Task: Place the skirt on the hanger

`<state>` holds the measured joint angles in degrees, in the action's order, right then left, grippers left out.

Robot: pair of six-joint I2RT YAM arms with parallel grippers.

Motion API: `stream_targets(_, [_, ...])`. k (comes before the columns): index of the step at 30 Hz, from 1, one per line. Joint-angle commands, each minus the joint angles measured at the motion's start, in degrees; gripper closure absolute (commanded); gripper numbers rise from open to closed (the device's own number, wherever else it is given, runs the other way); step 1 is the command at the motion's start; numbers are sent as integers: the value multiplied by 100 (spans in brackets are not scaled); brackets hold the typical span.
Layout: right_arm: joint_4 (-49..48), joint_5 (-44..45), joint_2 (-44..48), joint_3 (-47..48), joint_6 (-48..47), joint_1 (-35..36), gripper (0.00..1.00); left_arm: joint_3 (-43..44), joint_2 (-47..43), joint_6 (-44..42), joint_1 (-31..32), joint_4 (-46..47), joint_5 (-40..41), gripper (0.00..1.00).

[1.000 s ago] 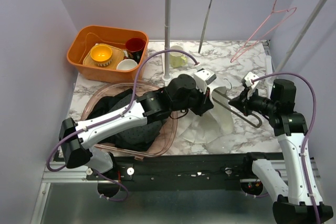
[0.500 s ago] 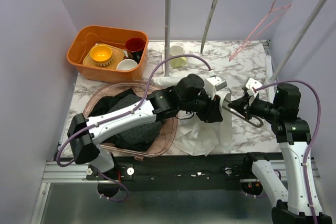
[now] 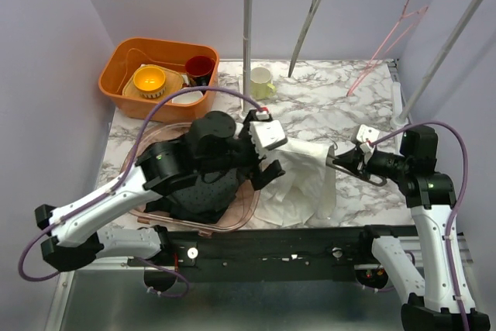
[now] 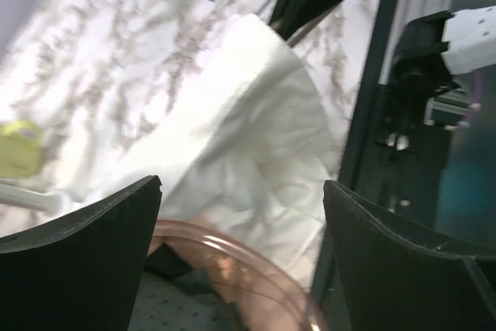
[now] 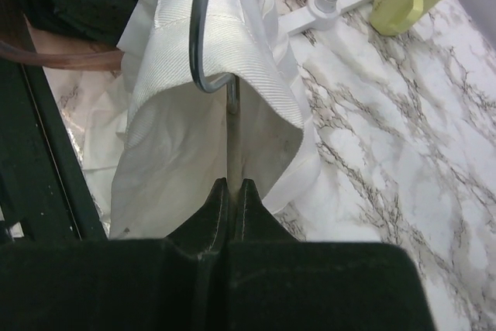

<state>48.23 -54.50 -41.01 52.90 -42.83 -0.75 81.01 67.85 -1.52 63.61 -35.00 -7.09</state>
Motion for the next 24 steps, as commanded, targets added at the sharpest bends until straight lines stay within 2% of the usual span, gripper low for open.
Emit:
stream_targets(1, [652,-517,67,36,-1130,5,99,-516,-369,-1701,-130,19,455,1])
stream_targets(6, [1776,-798,-205,325,-2533,5,99,-911,-388,-2501,-156,493,-336,1])
stream_targets(10, [2243,-1062,-486,536,-3064,5,99,-798,-1,-2870,-165,653,-846,1])
stream_targets(14, [2323,-1133,-487,642,-3170,5,99,-447,473,-3065,-174,469,-1468,3])
stream_targets(24, [2357,-1379,-398,589,-3293,5,99,-613,1177,-2749,-174,714,-1761,19])
